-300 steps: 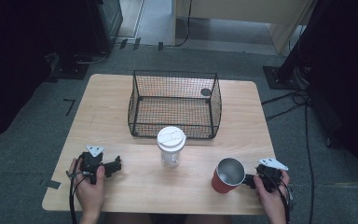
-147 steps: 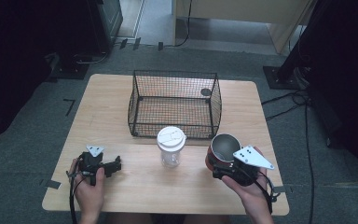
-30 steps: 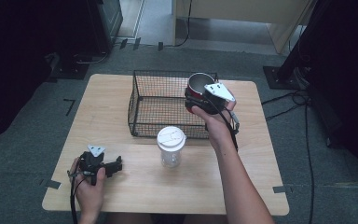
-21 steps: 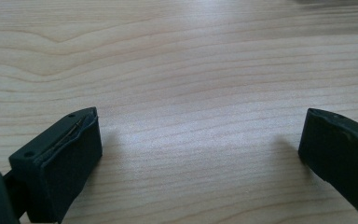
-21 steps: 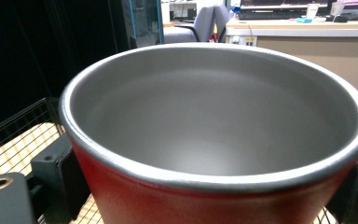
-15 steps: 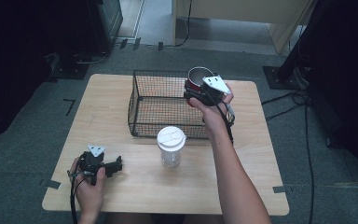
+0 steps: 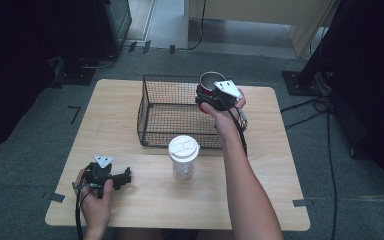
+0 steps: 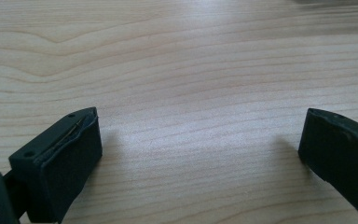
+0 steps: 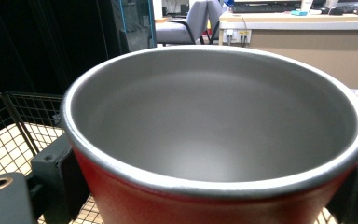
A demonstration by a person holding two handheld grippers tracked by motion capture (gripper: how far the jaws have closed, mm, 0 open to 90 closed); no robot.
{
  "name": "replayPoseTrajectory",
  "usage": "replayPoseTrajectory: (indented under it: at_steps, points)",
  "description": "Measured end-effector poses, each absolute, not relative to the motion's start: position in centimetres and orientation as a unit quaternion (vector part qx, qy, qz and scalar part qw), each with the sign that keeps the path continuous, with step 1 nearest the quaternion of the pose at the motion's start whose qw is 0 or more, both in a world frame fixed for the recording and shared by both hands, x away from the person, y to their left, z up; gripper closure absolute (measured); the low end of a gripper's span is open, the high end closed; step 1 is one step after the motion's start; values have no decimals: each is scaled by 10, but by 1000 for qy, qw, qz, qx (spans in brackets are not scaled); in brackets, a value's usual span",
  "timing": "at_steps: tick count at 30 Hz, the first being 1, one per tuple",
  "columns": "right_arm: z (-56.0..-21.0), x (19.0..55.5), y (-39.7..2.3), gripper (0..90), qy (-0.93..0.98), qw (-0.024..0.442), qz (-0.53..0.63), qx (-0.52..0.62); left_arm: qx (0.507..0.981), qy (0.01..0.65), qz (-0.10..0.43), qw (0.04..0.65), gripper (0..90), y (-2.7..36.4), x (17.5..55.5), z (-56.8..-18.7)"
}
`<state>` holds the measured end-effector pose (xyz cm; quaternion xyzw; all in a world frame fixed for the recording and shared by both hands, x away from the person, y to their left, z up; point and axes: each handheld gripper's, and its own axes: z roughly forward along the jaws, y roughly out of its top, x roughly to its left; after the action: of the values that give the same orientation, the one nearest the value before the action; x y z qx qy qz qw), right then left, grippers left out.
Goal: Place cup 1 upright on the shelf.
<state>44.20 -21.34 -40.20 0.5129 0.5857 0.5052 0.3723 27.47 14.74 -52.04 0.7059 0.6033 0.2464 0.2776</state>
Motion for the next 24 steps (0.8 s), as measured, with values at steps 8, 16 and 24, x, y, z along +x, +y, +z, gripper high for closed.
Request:
replayPoseTrajectory:
  at_steps: [8,16,24]
  points:
    - [-411,451,-206,75,601,361,503,505,706,603,246,278,1,147,275,-520]
    - [-425,460,-198,75,624,348,484,506,706,603,245,279,1,147,275,-520]
    - [-437,468,-196,74,634,342,465,515,706,602,246,279,1,147,275,-520]
